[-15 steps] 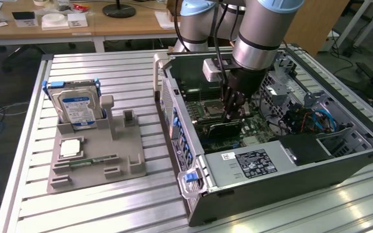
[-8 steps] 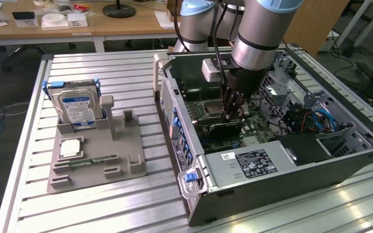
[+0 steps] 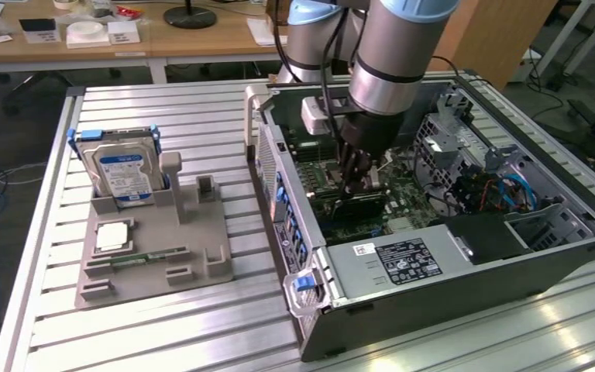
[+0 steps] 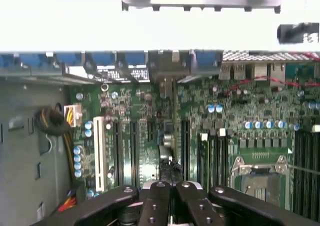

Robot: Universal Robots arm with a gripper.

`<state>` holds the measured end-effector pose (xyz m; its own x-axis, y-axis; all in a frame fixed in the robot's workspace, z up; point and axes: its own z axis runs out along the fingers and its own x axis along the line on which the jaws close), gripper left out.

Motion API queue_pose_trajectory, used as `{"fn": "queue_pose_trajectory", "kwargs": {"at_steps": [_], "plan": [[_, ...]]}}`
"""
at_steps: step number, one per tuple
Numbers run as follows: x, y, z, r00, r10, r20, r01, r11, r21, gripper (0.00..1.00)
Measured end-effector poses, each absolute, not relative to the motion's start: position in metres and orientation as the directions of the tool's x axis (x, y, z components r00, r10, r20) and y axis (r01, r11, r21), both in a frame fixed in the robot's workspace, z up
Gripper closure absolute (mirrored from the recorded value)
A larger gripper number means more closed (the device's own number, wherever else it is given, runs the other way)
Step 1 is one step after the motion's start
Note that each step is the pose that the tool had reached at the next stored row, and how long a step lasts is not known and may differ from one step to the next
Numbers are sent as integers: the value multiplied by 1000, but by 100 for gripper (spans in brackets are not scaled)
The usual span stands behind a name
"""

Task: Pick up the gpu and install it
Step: 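Press down on the gpu until it lock into place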

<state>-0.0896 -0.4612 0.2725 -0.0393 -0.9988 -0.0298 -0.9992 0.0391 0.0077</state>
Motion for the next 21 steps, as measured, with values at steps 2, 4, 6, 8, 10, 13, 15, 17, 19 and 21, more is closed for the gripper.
{"fn": "queue_pose_trajectory", "kwargs": {"at_steps": [2,4,6,8,10,13,15,17,19,21], "plan": [[-90,-459,273,-34,-999,-30,-999,34,8,89],[-90,-458,272,-12,-999,-31,-1000,12,8,89],[-90,-458,271,-5,-1000,-31,-1000,5,8,89],[-91,-455,271,-5,-1000,-31,-1000,5,8,89],[-92,-455,270,-5,-1000,-31,-1000,4,8,89],[-93,-455,270,-5,-1000,-31,-1000,4,8,89],[-93,-455,268,-4,-1000,-31,-1000,4,8,89],[-93,-455,265,-4,-1000,-31,-1000,4,8,89],[-94,-455,262,-5,-1000,-30,-1000,4,9,89],[-94,-455,259,-5,-1000,-28,-1000,4,10,89]]}}
